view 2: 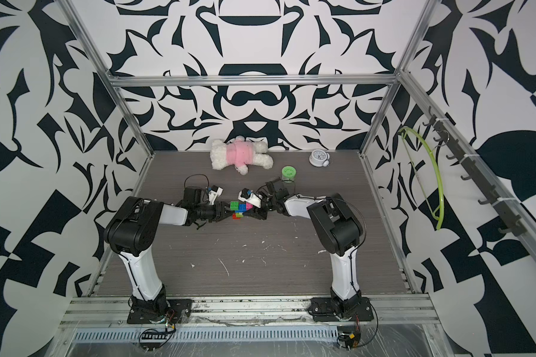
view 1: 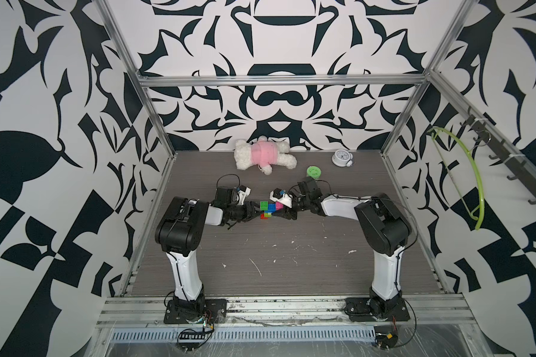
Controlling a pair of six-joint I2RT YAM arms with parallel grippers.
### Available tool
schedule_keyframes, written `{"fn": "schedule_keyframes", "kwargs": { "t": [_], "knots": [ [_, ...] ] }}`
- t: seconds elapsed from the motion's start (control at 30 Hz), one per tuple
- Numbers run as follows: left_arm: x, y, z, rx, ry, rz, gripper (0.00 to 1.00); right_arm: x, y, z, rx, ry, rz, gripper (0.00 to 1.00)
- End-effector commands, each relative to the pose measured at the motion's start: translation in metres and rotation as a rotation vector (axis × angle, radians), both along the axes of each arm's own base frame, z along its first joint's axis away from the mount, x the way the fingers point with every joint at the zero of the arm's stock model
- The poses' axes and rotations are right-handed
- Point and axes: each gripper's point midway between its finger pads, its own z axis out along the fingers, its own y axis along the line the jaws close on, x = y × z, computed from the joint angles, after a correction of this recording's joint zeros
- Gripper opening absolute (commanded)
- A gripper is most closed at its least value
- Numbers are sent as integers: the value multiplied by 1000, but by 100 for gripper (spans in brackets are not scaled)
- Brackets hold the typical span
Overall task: Assemble the letter y with lego
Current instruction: Pick up the lego brick from the center of the board.
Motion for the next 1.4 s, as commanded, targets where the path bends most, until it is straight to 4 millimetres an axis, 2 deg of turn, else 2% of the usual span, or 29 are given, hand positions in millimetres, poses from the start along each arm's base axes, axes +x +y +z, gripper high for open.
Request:
{"fn": "schedule_keyframes", "kwargs": {
  "t": [0.0, 0.3, 1.13, 1.37],
  "knots": [
    [-51, 34, -89, 244, 324, 88, 51, 5, 11, 24, 50, -48, 31, 49],
    [-51, 34, -89, 244, 324, 88, 51, 3, 12, 23, 51, -46, 53, 43],
    [-50, 34, -85, 234, 320, 86, 53, 0, 13, 26, 49, -47, 83, 35],
    [-44, 35, -75, 206, 301, 91, 66, 0, 14, 29, 55, -54, 89, 35]
  ]
}}
